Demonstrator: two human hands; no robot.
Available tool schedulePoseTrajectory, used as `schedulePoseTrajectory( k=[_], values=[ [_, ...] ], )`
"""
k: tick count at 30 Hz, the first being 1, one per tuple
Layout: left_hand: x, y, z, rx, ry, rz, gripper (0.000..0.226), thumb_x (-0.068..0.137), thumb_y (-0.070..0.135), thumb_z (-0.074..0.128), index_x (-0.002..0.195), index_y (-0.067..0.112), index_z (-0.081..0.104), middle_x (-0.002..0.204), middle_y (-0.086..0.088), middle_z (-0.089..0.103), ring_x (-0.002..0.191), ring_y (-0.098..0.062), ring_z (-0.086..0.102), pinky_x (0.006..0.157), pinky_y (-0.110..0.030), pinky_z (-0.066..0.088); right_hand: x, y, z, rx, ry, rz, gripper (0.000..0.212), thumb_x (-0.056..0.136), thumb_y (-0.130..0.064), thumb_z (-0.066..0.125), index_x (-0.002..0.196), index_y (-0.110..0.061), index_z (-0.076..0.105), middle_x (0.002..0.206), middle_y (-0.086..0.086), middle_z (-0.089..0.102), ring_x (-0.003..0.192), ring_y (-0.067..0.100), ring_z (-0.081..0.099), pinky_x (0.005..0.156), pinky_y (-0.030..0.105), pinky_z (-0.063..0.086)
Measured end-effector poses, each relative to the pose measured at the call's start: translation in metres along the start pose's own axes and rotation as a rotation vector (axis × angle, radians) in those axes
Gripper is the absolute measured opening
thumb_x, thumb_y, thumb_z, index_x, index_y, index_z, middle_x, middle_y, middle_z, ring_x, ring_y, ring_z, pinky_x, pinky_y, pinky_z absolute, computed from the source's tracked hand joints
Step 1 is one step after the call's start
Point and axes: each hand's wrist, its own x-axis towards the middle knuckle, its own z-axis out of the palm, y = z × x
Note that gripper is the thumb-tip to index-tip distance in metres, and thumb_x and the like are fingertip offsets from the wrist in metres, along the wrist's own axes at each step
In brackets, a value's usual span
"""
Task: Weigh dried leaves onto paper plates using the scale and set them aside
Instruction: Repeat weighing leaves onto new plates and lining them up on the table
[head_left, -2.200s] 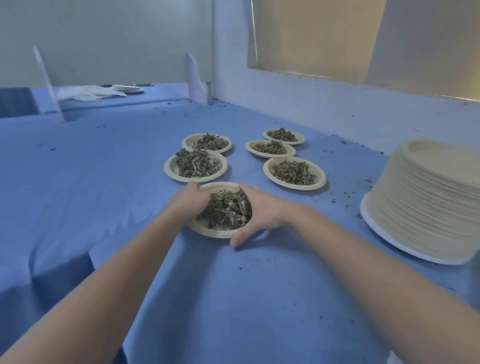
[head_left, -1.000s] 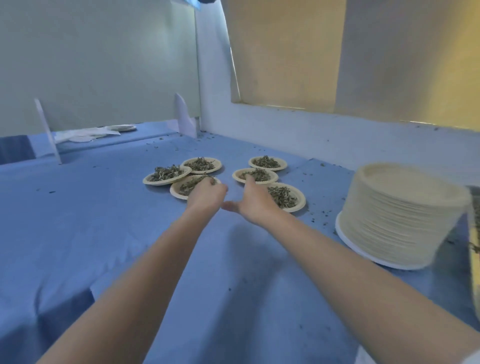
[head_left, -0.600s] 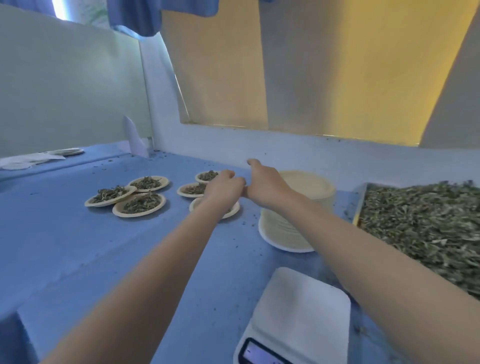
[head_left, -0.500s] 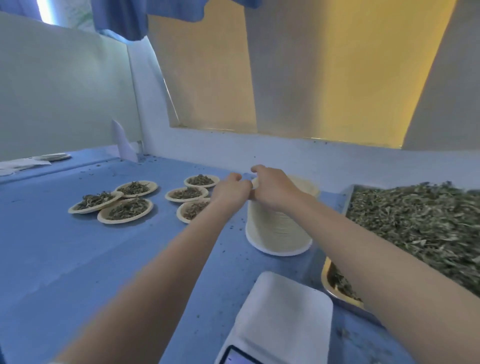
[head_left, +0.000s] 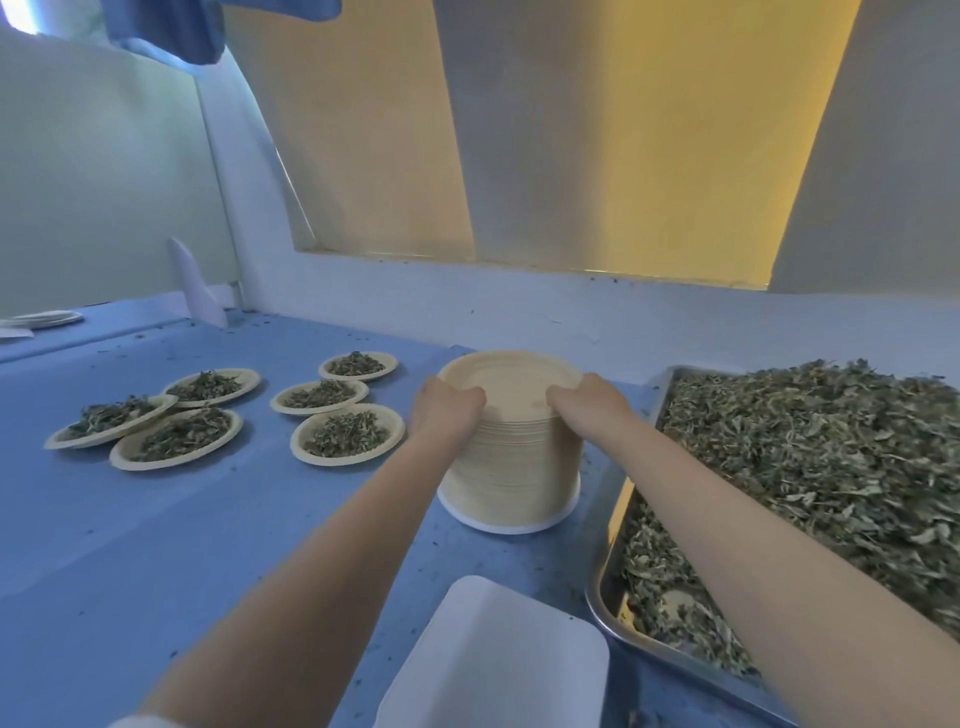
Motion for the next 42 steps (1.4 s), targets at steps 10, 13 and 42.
schedulePoseTrajectory(
  k=[10,13,42],
  values=[
    [0.000,0.012,0.000,0.042,0.096,0.040,0.048,0.089,0.010,0.036,0.136,-0.002,0.035,0.142,-0.018,0.036,0.130,-0.034,0.036,0.106,-0.045,0.034,0.008,-0.006,0.000,0.083,0.043,-0.025,0.056,0.093,-0.023,0.037,0.143,-0.001,0.024,0.140,0.013,0.038,0.122,0.031,0.041,0.099,0.040,0.039],
    [-0.006,0.022,-0.007,0.127,0.106,0.056,0.051,0.090,0.014,0.035,0.139,-0.002,0.032,0.152,-0.017,0.022,0.139,-0.034,0.023,0.111,-0.047,0.026,0.007,-0.010,-0.006,0.107,0.043,-0.038,0.059,0.093,-0.024,0.036,0.146,-0.004,0.020,0.145,0.014,0.034,0.123,0.031,0.041,0.100,0.038,0.036],
    [-0.177,-0.078,-0.044,0.042,0.100,0.019,0.046,0.089,0.013,0.034,0.133,0.003,0.036,0.131,-0.019,0.046,0.122,-0.037,0.042,0.102,-0.048,0.037,-0.189,0.030,0.021,0.115,0.076,-0.145,0.036,0.089,-0.025,0.049,0.119,-0.005,0.043,0.095,0.005,0.051,0.076,0.018,0.049,0.050,0.027,0.031]
  ],
)
